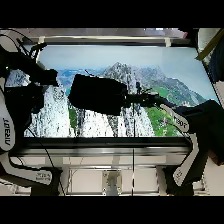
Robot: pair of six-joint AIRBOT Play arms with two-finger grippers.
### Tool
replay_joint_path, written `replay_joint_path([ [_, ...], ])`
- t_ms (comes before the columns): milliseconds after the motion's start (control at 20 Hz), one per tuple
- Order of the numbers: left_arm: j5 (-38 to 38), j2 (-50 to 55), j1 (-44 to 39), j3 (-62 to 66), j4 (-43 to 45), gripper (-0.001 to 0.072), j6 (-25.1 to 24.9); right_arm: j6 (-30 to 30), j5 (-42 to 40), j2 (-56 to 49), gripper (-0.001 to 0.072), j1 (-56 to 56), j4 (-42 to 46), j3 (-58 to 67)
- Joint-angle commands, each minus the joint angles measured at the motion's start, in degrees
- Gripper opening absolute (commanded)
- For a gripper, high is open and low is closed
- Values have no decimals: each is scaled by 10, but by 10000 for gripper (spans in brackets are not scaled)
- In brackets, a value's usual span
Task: Fold the clothes and pants, and hang the long-sleeved shirts on hangers.
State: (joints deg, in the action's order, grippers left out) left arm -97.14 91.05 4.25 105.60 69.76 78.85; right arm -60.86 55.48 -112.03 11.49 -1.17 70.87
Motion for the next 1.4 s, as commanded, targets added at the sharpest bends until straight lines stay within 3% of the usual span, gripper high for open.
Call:
replay_joint_path([
  [0, 0, 0, -2, 0, 0, 8, 0, 6, 2, -7, 686, 19, -3, 31],
  [100, 0, 0, -2, 0, 0, 8, 0, -9, -16, -23, 644, 28, 1, 68],
  [200, 0, 0, -2, 0, 0, 9, 0, -49, -26, -44, 408, 36, 22, 101],
  [300, 0, 0, -2, 0, 0, 8, -3, -76, -14, -61, 376, 43, 48, 121],
  [350, 0, 0, -2, 0, 1, 9, -3, -75, -14, -65, 228, 43, 48, 125],
  [400, 0, 0, -2, 0, 1, 9, -3, -76, -18, -64, 27, 43, 45, 127],
  [650, 0, 0, -2, 0, 1, 9, -3, -75, -15, -46, 23, -22, 56, 182],
  [800, 0, 0, -1, 0, 1, 8, -3, -79, 10, 7, 22, -110, 110, 212],
  [1000, 1, 0, -2, 0, 1, 8, -3, -131, 46, 100, 21, -259, 188, 217],
  [1350, 22, 0, -2, 0, 0, 8, -2, -193, 236, 252, 21, -558, 416, 217],
])
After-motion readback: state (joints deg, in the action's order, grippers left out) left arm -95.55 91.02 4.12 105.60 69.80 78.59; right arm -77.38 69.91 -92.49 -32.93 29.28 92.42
